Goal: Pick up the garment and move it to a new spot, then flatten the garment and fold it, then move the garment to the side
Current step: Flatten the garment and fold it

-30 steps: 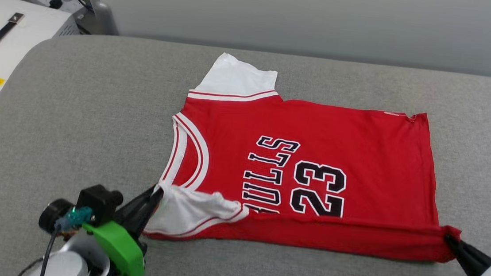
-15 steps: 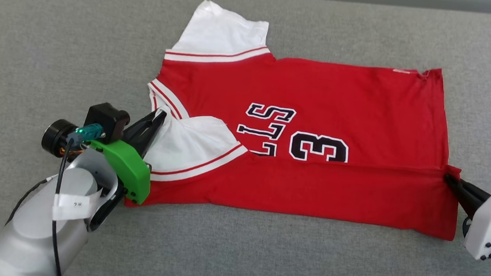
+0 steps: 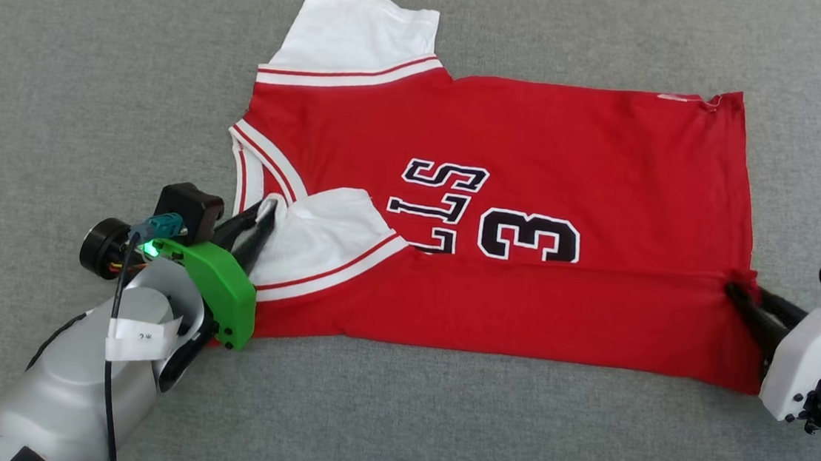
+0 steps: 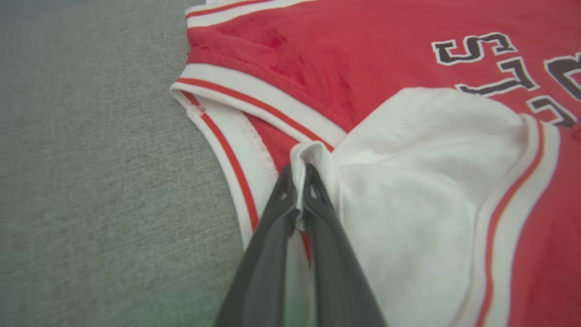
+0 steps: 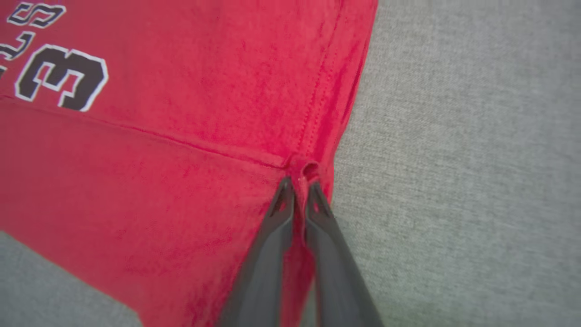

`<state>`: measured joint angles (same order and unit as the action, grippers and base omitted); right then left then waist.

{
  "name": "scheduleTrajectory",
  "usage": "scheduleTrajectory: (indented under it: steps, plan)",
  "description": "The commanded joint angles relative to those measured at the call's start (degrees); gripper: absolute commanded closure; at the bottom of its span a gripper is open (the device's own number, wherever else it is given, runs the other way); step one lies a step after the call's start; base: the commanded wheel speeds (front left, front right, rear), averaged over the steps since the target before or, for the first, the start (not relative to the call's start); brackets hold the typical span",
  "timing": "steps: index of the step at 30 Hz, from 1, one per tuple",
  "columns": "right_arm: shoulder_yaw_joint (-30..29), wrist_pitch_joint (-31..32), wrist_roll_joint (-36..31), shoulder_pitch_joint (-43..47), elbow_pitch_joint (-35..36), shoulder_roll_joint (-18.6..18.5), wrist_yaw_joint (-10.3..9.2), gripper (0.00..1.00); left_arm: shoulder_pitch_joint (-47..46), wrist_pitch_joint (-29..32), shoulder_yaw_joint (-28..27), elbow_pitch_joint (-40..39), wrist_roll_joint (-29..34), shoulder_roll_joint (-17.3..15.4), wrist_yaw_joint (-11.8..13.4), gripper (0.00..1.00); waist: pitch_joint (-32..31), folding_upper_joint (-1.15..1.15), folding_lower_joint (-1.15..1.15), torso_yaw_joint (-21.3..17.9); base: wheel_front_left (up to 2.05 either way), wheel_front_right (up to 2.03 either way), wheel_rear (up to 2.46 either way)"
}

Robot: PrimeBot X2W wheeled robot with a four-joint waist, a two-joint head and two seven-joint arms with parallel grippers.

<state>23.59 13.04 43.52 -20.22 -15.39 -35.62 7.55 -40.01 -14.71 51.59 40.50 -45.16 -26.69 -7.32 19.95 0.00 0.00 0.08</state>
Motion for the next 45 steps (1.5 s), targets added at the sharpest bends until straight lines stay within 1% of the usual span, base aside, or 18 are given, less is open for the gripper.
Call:
scheduleTrajectory:
  steps: [1, 7, 8, 10, 12, 17, 19, 21, 23, 25, 28, 30, 34, 37, 41, 42, 43, 45]
  plan:
    - [-0.66, -1.53, -0.42, 0.70, -0.09, -0.08, -0.06, 0.00, -0.26, -0.02, 0.79, 0.56, -0.43, -0.30, -0.16, 0.00, -2.08, 0.00, 0.00, 0.71, 0.00, 0.00, 0.00]
    - [-3.74, -4.18, -1.21, 4.45, 3.59, -1.35, -0.06, 0.00, -1.95, 0.16, 1.05, -1.56, -1.74, -4.07, -0.16, 0.00, -6.16, 0.00, 0.00, 2.11, 0.00, 0.00, 0.00]
    - [-4.25, -4.20, -1.47, 5.05, 4.25, -1.51, -0.06, 0.00, -2.33, 1.00, 1.27, -2.20, -2.25, -4.63, -0.16, 0.00, -6.65, 0.00, 0.00, 2.31, 0.00, 0.00, 0.00]
    - [-5.47, -3.62, -1.70, 6.32, 5.70, -1.70, -0.06, 0.00, -3.23, 4.78, 2.21, -4.13, -4.08, -5.92, -0.16, 0.00, -7.66, 0.00, 0.00, 2.76, 0.00, 0.00, 0.00]
    - [-6.52, -2.56, -2.04, 7.44, 7.09, -1.84, -0.06, 0.00, -4.48, 9.43, 2.72, -6.34, -6.72, -7.29, -0.16, 0.00, -8.43, 0.00, 0.00, 3.13, 0.00, 0.00, 0.00]
    - [-8.98, 0.24, -3.12, 9.47, 9.97, -1.56, -0.06, 0.00, -7.25, 28.16, 6.14, -12.77, -15.44, -10.47, -0.16, 0.00, -9.30, 0.00, 0.00, 3.85, 0.00, 0.00, 0.00]
    - [-9.77, 1.27, -3.54, 9.95, 10.91, -1.23, -0.06, 0.00, -8.14, 34.39, 6.91, -15.03, -18.69, -11.14, -0.16, 0.00, -9.27, 0.00, 0.00, 3.99, 0.00, 0.00, 0.00]
    - [-10.21, 2.40, -3.89, 10.25, 11.85, -0.84, -0.06, 0.00, -8.89, 39.59, 7.79, -16.57, -21.25, -11.66, -0.16, 0.00, -9.00, 0.00, 0.00, 3.95, 0.00, 0.00, 0.00]
    - [-10.53, 3.32, -4.20, 10.31, 12.68, -0.43, -0.06, 0.00, -9.62, 43.88, 9.26, -17.15, -22.09, -12.21, -0.16, 0.00, -8.52, 0.00, 0.00, 3.71, 0.00, 0.00, 0.00]
    - [-10.59, 4.17, -4.50, 10.24, 13.26, -0.03, -0.06, 0.00, -9.76, 46.82, 10.32, -17.22, -23.23, -12.12, -0.16, 0.00, -8.01, 0.00, 0.00, 3.33, 0.00, 0.00, 0.00]
    - [-10.52, 5.10, -4.76, 9.65, 13.80, 0.59, -0.06, 0.00, -9.72, 49.39, 12.51, -16.38, -22.64, -11.75, -0.16, 0.00, -7.10, 0.00, 0.00, 2.48, 0.00, 0.00, 0.00]
    - [-10.41, 5.41, -4.90, 9.14, 13.93, 0.93, -0.06, 0.00, -9.33, 49.83, 13.74, -15.37, -21.95, -11.32, -0.16, 0.00, -6.52, 0.00, 0.00, 1.93, 0.00, 0.00, 0.00]
    - [-9.90, 5.73, -5.15, 8.47, 13.88, 1.54, -0.06, 0.00, -8.09, 49.33, 15.33, -12.38, -21.02, -10.26, -0.16, 0.00, -5.58, 0.00, 0.00, 0.94, 0.00, 0.00, 0.00]
    - [-9.48, 5.91, -5.13, 7.97, 13.80, 1.68, -0.06, 0.00, -6.56, 49.26, 15.96, -11.10, -22.41, -9.34, -0.16, 0.00, -4.96, 0.00, 0.00, 0.40, 0.00, 0.00, 0.00]
    - [-9.39, 5.98, -5.07, 7.39, 13.52, 1.51, -0.06, 0.00, -5.18, 48.34, 17.56, -10.28, -22.26, -8.71, -0.16, 0.00, -4.61, 0.00, 0.00, -0.01, 0.00, 0.00, 0.00]
    - [-9.40, 6.10, -5.07, 7.18, 13.50, 1.35, -0.06, 0.00, -4.85, 47.49, 17.72, -10.35, -22.45, -8.54, -0.16, 0.57, -4.64, 0.00, 0.00, -0.07, 0.00, 0.00, 0.00]
    - [-9.42, 6.21, -5.07, 6.98, 13.53, 1.22, -0.06, 0.00, -4.61, 46.70, 17.77, -10.43, -22.71, -8.42, -0.16, 1.00, -4.74, 0.00, 0.00, -0.12, 0.00, 0.00, 0.00]
    - [-9.48, 6.51, -5.22, 6.61, 13.67, 0.68, -0.06, 0.00, -4.30, 45.06, 17.98, -10.43, -22.93, -8.33, -0.16, 1.00, -5.19, 0.00, 0.00, -0.08, 0.00, 0.00, 0.00]
